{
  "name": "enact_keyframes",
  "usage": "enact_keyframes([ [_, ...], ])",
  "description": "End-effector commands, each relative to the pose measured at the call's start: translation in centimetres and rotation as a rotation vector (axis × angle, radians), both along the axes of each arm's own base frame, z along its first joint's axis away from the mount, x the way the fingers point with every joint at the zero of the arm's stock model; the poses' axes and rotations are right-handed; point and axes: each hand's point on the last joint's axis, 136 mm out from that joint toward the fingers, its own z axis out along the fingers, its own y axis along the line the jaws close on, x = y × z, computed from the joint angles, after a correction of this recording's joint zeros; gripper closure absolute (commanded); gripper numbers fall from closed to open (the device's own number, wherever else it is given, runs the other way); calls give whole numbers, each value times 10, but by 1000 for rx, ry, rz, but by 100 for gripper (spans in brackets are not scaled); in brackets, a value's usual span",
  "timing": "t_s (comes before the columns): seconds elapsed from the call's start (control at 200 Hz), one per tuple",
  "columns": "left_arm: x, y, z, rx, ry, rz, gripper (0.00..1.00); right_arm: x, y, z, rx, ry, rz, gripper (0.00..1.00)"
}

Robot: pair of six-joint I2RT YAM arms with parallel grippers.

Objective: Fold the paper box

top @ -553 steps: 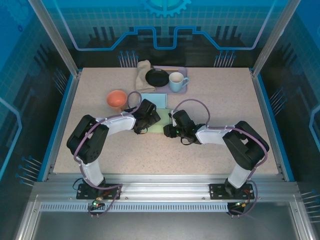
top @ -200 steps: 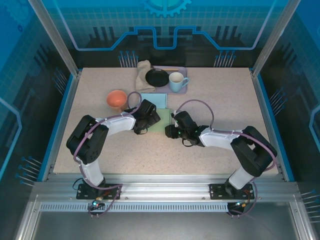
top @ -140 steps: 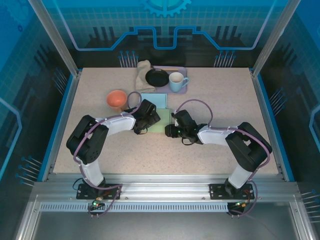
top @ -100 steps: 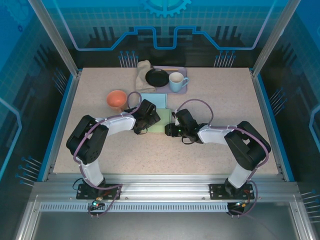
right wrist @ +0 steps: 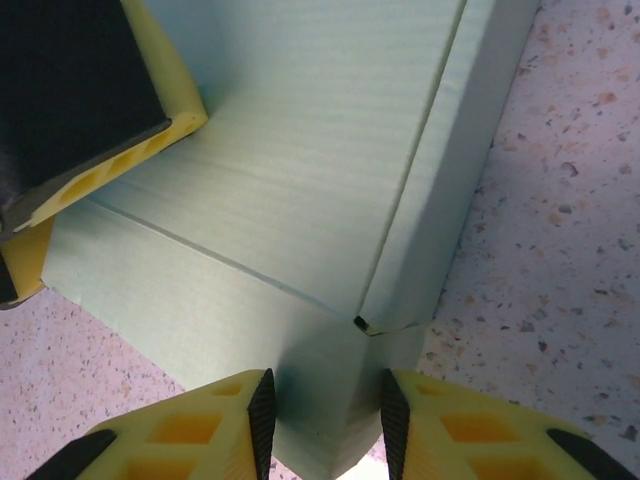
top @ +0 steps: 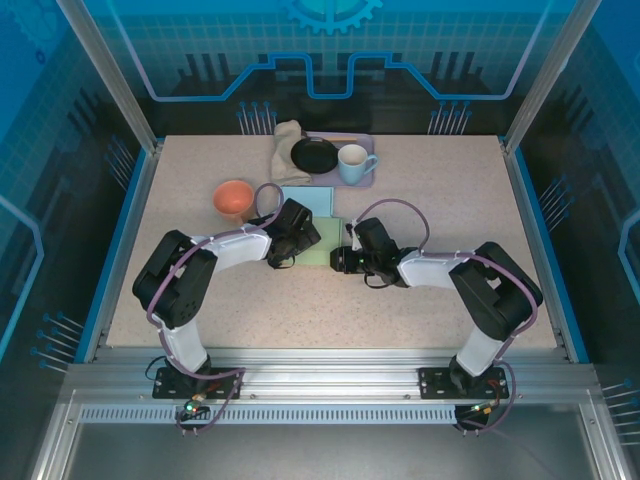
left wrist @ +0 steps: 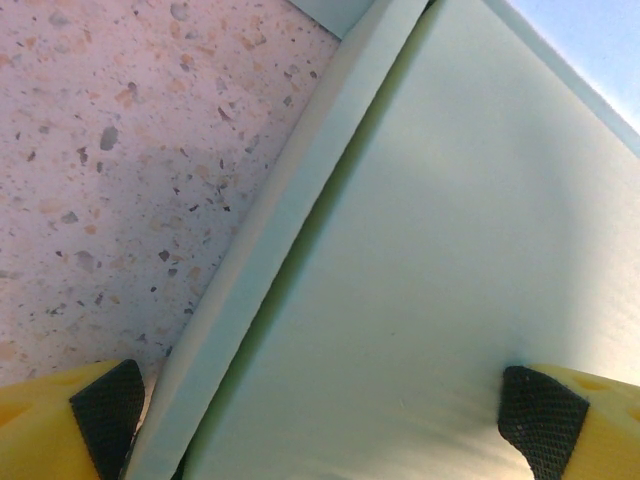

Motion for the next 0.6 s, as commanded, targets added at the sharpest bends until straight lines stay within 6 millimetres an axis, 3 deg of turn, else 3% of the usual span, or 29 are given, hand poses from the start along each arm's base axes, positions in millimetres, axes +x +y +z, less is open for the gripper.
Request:
enact_keyframes([
  [0.0,-62,47,-55,196,274,-1,3,-4,7,14,60,-2,26,65],
  [0.255,-61,46,-57,194,275,-1,3,-2,6,14,53,-3,29,65],
  [0.595,-63,47,-59,194,278,0,3,2,-3,-5,-33,-44,34,65],
])
